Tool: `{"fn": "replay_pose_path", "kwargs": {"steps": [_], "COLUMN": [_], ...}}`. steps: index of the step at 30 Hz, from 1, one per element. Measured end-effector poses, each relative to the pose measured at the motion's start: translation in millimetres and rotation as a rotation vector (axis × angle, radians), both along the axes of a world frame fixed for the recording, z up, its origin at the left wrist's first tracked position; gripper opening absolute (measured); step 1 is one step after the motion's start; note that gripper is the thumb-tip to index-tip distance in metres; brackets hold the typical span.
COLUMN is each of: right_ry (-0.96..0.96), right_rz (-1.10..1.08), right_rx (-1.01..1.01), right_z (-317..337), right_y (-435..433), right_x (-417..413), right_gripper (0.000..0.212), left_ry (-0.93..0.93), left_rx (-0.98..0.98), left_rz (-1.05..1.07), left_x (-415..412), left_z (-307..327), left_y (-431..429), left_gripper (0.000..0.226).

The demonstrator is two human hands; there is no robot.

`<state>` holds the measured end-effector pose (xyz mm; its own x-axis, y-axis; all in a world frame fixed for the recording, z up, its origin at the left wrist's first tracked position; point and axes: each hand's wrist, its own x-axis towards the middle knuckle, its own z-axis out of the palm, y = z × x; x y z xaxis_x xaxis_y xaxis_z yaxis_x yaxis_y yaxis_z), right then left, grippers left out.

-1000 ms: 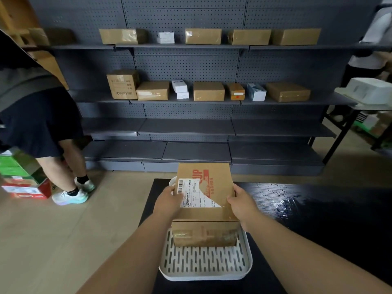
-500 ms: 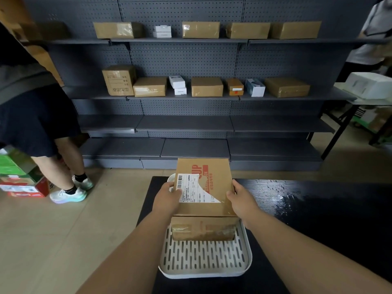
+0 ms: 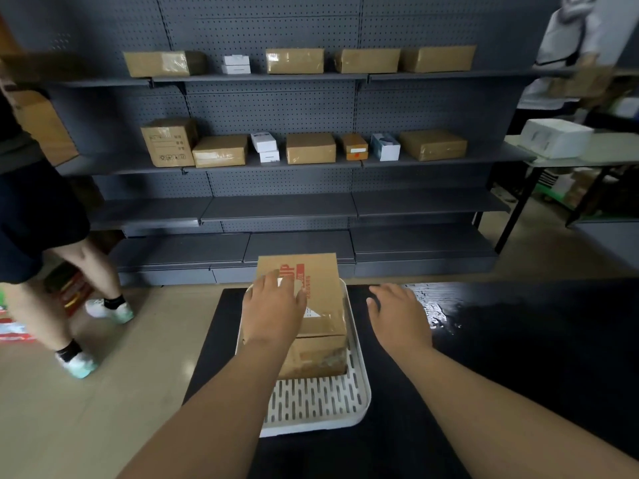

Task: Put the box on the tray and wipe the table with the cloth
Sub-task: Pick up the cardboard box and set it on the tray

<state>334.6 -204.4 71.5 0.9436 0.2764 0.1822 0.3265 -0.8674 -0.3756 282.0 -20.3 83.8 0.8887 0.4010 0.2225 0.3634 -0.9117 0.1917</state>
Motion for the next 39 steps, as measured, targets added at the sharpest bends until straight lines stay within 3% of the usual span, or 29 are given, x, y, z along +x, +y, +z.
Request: {"fn": "replay_pose_path", "kwargs": {"steps": [6, 23, 39], "right_ry": [-0.067, -0.066, -0.096], "right_rz": [-0.02, -0.007, -0.024], "right_rx": [-0.039, -0.084, -0.023], "right_z": [9.6, 16.5, 7.9], "right_y": [-62.1, -307.7, -384.7], "right_x": [-4.6, -20.7, -72.7], "right_gripper": [0.036, 0.037, 0.036], "left_ry": [0.064, 0.037, 0.002], "left_rx": [0.103, 0.117, 0.101], "left_rz": [-0.132, -0.114, -0.155], "left_x": [5.6, -16.9, -69.8], "left_z": [12.2, 10.7, 16.3], "left_y": [-65.7, -309.8, -389.9], "left_gripper": [0.042, 0.04, 0.04]}}
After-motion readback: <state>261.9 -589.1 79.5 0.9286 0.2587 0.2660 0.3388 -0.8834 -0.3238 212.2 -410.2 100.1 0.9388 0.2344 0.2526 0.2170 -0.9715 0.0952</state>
